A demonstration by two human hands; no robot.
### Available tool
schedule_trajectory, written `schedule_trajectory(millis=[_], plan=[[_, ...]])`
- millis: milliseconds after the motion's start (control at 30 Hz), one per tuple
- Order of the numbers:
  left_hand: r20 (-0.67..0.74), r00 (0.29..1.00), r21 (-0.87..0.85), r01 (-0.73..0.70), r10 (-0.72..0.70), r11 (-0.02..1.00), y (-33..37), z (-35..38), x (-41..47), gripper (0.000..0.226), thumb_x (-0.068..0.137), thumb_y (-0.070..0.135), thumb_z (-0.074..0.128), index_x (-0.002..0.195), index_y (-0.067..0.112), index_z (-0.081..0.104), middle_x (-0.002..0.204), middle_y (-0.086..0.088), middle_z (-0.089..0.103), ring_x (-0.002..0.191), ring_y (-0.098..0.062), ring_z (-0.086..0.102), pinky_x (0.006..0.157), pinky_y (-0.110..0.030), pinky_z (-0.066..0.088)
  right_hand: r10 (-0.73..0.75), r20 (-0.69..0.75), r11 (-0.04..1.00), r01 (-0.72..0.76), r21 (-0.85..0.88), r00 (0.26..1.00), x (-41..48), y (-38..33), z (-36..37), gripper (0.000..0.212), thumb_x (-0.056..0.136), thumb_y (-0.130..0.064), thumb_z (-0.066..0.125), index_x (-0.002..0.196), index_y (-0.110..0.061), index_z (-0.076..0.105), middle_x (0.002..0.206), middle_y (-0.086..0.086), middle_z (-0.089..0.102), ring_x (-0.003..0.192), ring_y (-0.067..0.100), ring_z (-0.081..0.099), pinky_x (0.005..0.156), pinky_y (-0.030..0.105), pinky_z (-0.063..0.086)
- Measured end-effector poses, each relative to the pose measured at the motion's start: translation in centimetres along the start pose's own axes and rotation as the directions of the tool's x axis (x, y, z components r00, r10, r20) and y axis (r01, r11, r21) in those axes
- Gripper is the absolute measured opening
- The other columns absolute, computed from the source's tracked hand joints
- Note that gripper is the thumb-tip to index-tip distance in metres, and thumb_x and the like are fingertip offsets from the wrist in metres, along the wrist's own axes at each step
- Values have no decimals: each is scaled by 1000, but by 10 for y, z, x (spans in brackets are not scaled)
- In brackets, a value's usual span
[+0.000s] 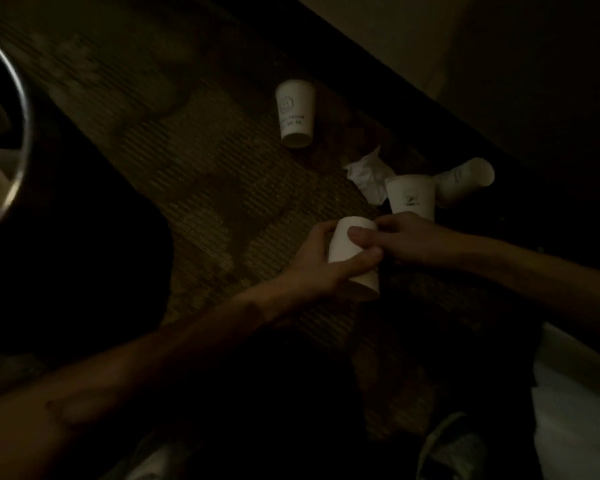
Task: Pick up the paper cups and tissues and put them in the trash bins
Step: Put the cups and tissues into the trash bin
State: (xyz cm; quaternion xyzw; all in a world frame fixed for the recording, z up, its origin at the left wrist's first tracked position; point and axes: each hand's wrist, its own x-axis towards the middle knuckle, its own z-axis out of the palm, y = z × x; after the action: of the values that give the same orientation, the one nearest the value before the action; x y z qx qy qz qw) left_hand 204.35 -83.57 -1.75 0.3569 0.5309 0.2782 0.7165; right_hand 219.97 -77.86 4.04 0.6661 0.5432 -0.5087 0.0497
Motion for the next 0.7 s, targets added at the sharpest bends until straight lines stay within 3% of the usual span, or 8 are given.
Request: schedule_trajectory(millis=[100,233,333,433,533,600,700], plan=[[58,997,12,44,-45,999,9,-15,4,87,69,43,84,141,31,36,113,13,54,97,-5,59,64,-19,50,8,27,1000,-7,-21,1000,-4,-18,0,21,84,-54,61,88,-33,61,87,-11,70,75,2,69,60,16,53],[58,995,2,76,-76,997,12,-21,12,82,69,34,84,137,29,39,110,10,56,94,-8,61,60,-21,50,23,1,999,-23,47,1000,-1,-20,-7,20,90,-44,59,100,-28,62,94,-6,71,76,6,71,59,20,54],[-6,990,-53,141,-142,989,10,-20,17,85,65,39,86,137,26,42,111,2,62,94,-17,66,67,-31,56,88,-243,995,-75,64,966,17,6,-28,33,93,-30,61,119,-10,57,102,8,69,89,18,67,72,30,53],[-47,978,-102,199,-204,975,9,-19,22,71,58,44,88,120,20,61,93,-1,73,76,-15,72,52,-24,54,181,-410,983,-174,55,894,34,41,-49,46,92,-28,65,129,-1,55,127,18,59,112,28,58,84,32,45],[-43,969,-229,229,-245,946,13,-17,27,72,42,49,86,102,14,66,75,-2,76,66,-17,74,49,-26,54,231,-458,973,-203,109,859,48,69,-59,54,91,-30,67,134,-2,52,134,17,56,116,29,56,89,34,44],[-36,974,-221,211,-225,952,14,-16,31,78,34,55,85,97,13,68,76,-3,76,69,-19,74,53,-28,56,237,-460,969,-176,172,855,57,78,-60,60,90,-30,68,141,-4,46,140,16,52,125,32,52,98,38,44],[-42,980,-221,183,-197,958,16,-13,39,74,37,55,85,95,12,72,83,-6,77,74,-21,75,56,-28,56,210,-439,970,-132,202,873,72,85,-57,60,90,-28,68,141,-5,46,140,15,52,124,32,53,87,32,43]])
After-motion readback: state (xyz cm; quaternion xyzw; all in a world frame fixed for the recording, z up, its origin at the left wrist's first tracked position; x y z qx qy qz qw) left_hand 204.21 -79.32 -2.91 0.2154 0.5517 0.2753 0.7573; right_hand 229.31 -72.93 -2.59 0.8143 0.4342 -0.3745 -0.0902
